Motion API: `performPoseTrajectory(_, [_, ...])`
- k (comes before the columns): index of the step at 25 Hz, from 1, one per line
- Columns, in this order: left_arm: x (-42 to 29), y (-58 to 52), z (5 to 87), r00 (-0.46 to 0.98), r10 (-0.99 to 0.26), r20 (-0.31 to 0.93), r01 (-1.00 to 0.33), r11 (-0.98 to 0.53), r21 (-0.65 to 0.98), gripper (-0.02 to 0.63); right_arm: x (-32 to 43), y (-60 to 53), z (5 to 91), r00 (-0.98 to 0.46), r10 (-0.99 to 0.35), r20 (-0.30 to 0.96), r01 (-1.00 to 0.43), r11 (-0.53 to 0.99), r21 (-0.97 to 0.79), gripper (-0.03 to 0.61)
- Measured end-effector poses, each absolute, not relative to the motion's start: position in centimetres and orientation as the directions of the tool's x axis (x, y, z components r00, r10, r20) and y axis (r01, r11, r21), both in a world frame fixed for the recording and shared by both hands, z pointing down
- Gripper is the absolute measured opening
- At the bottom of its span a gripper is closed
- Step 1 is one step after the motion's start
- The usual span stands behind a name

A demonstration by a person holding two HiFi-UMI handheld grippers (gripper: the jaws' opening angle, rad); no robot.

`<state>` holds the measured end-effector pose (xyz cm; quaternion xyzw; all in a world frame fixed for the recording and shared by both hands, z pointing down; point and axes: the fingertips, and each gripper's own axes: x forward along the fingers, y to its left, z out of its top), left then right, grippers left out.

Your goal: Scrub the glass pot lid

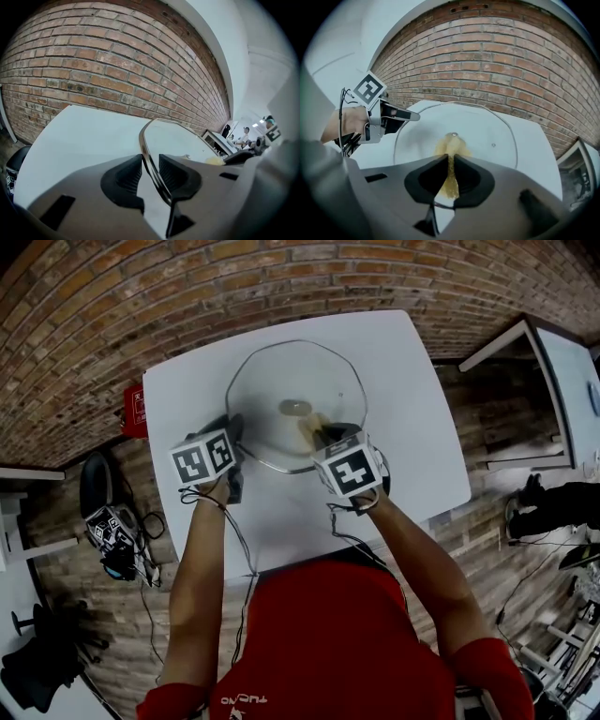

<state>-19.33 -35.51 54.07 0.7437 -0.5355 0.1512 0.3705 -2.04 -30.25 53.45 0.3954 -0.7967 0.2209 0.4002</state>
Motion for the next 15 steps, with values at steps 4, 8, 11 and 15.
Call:
performPoseTrajectory(4, [-19.2, -35.6, 54.0, 0.380, -0.685, 0.622, -0.909, -0.153, 0.388, 0.120, -0.3, -31.2, 53.0, -0.373, -0.470, 0.800, -0.831, 0.553, -0.063, 0.052])
performPoseTrajectory(8, [-19.2, -35.7, 54.0, 0.377, -0.684, 0.624, -0.911, -0.154, 0.383, 0.120, -1.7, -33.4, 52.0, -0.410, -0.500, 0.763, -0.842, 0.529, -0.106, 0.052])
performPoseTrajectory(11, [-19.3, -35.8, 53.9, 0.373, -0.686, 0.625, -0.913, -0.153, 0.377, 0.120, -3.2, -36.4, 51.6, -0.390, -0.529, 0.754, -0.855, 0.512, -0.083, 0.052])
performPoseTrajectory(15, [-19.3, -35.8, 53.9, 0.366, -0.686, 0.629, -0.917, -0.152, 0.368, 0.120, -4.9, -39.2, 52.2, -0.367, -0.529, 0.766, -0.854, 0.517, -0.052, 0.052])
